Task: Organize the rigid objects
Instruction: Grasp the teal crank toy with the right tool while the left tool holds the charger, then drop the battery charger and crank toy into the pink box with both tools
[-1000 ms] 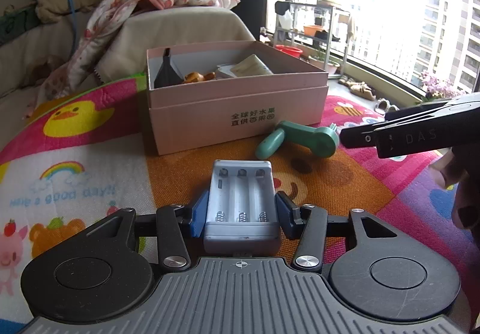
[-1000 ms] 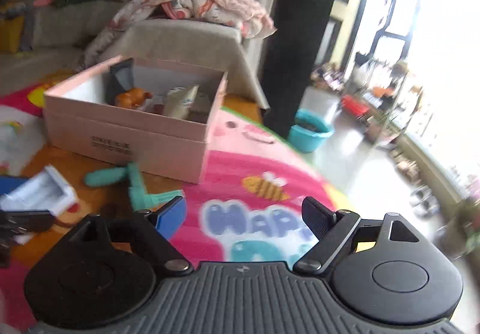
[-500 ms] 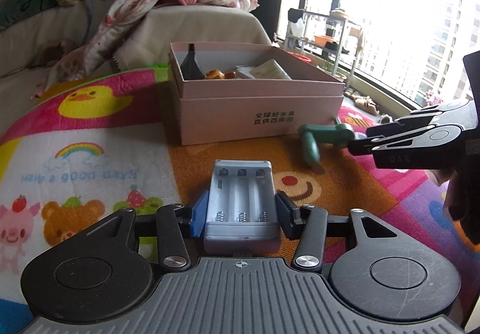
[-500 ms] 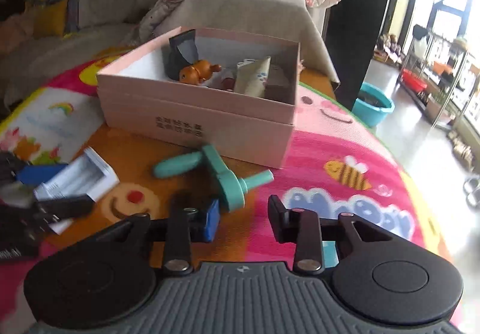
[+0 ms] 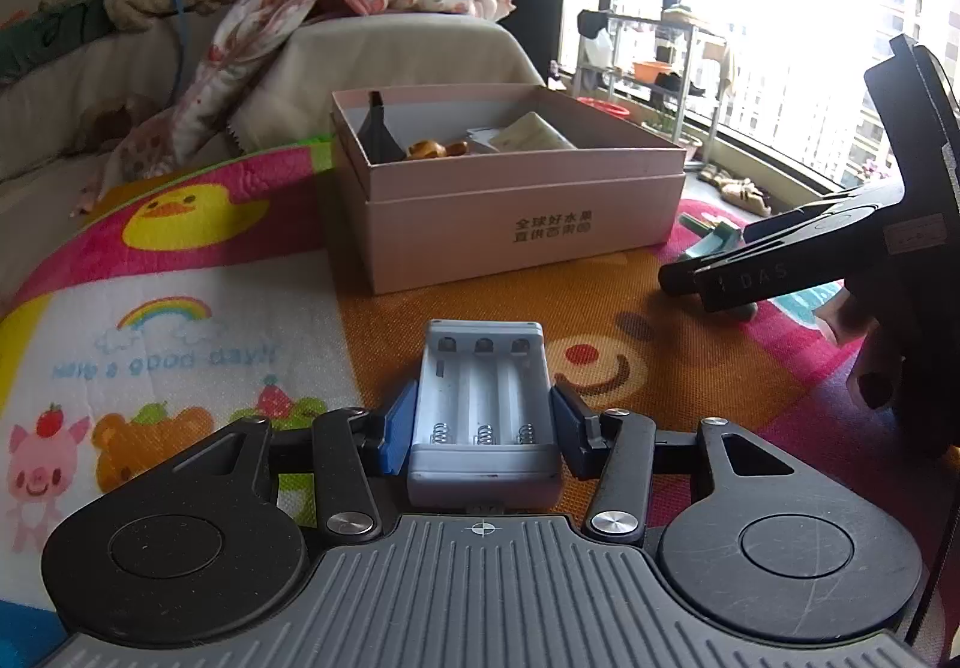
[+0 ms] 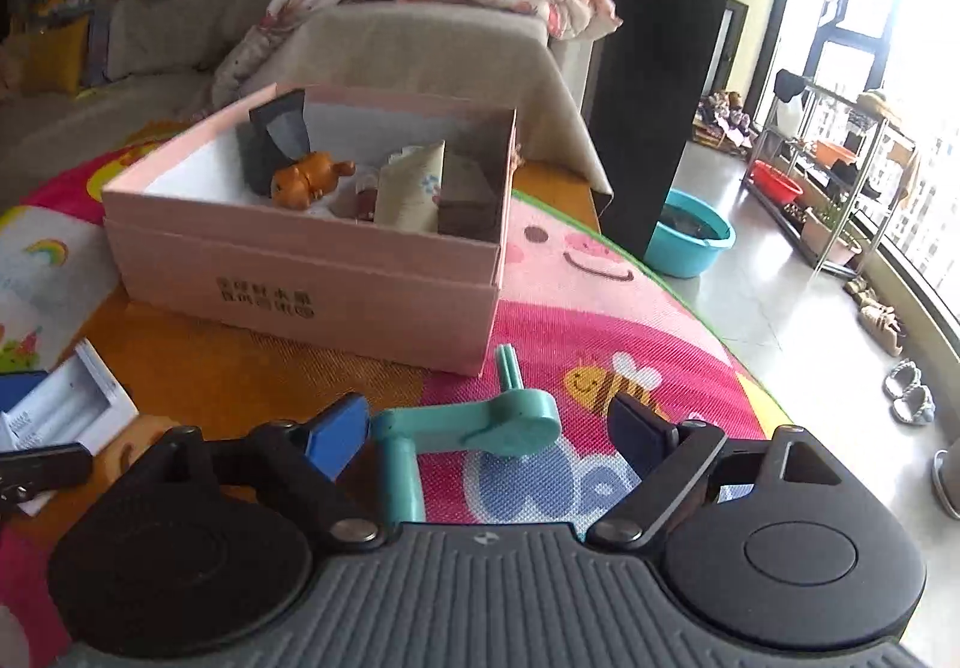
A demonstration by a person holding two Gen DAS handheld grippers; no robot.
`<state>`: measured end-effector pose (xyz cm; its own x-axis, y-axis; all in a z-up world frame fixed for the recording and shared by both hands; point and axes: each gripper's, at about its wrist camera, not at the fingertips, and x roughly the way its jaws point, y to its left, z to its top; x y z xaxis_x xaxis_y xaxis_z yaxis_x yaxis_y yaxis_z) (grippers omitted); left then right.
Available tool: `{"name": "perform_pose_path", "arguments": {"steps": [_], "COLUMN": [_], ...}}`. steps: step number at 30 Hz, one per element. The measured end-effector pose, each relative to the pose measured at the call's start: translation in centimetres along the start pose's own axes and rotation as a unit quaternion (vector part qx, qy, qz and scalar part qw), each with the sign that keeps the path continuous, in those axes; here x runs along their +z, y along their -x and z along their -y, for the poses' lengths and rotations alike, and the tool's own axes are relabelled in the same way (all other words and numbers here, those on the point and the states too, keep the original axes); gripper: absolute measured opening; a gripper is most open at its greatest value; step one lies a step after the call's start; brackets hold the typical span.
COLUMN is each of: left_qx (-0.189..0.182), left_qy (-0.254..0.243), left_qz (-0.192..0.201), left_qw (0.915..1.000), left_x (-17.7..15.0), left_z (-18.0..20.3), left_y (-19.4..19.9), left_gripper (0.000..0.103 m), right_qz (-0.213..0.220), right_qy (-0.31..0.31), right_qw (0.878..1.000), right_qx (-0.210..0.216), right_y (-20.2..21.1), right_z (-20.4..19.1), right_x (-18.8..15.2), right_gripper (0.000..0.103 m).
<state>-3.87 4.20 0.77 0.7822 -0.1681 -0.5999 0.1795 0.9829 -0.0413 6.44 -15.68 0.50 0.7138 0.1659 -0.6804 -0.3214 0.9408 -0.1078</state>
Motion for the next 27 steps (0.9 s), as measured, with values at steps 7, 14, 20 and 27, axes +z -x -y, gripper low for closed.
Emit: {"name": "perform_pose_path", "arguments": {"steps": [7,14,20,27], "left_qx": [-0.019,-0.073,-0.053,-0.032], "left_qy": [-0.008,-0.031,-0.016,-0.004], "left_qz": [-0.002,0.03,0.124,0.069], "left_qw": [0.9998,0.9964,0.9907,0.9971], "left_x": [-0.3,1.0,11.5,21.0], "left_z": [0.2,1.2,-1.0,-2.3], "left_y": [0.8,4.3,4.5,-3.5], "left_gripper": [0.053,0.053,0.053,0.051], "right_qz": [0.012,0.045,0.12,0.156], "right_qy": [0.02,0.06,0.042,0.005], "right_qw": [0.998,0.993,0.989,0.985], "right_qx": [0.056,0.092,0.08,0.069], "right_y": [3.5,9.8,10.9,6.7], "right_z": [-0.4,-0.8,-0.2,0.1], "right_x": [-1.5,-2.2,4.2,12.0], "right_gripper": [0.071,0.071,0.071,0.091]}}
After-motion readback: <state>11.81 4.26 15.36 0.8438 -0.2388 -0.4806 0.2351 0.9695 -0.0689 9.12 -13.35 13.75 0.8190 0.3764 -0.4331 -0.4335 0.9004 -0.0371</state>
